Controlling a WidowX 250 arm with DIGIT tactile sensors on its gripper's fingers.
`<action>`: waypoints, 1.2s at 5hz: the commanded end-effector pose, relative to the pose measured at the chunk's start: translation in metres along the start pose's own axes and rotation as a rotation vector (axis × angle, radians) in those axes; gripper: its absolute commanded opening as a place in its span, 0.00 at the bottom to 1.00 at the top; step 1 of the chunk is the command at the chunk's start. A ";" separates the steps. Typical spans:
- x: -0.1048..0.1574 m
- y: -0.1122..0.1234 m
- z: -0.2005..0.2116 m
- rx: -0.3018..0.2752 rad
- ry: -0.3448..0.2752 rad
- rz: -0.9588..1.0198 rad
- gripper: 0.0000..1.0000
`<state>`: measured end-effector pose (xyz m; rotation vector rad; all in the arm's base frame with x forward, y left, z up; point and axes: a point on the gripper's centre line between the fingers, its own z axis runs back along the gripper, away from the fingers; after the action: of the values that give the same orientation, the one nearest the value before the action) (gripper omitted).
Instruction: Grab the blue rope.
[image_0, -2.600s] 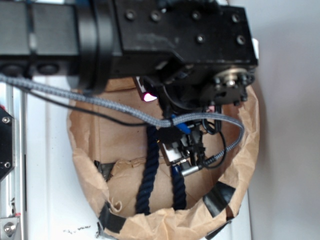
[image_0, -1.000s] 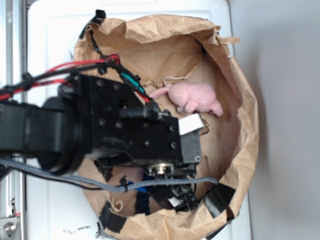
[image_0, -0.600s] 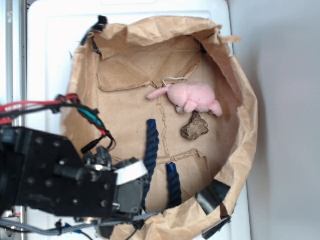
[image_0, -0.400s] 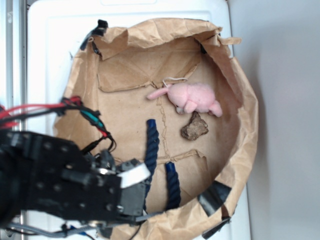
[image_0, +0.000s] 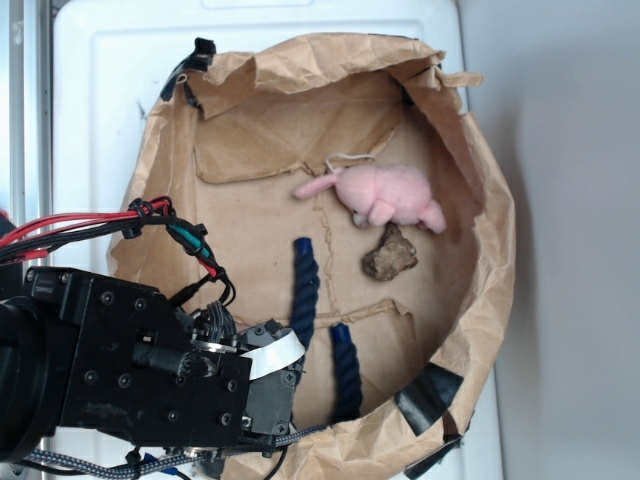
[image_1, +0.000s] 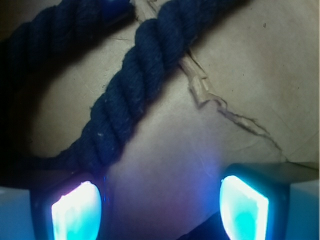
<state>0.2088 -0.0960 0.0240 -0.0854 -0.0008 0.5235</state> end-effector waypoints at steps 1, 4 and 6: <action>0.015 -0.007 0.017 -0.094 0.039 -0.017 1.00; 0.082 -0.011 0.038 -0.173 0.050 0.010 1.00; 0.080 -0.005 0.015 -0.100 0.039 -0.050 1.00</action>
<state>0.2750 -0.0580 0.0316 -0.1805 0.0401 0.4832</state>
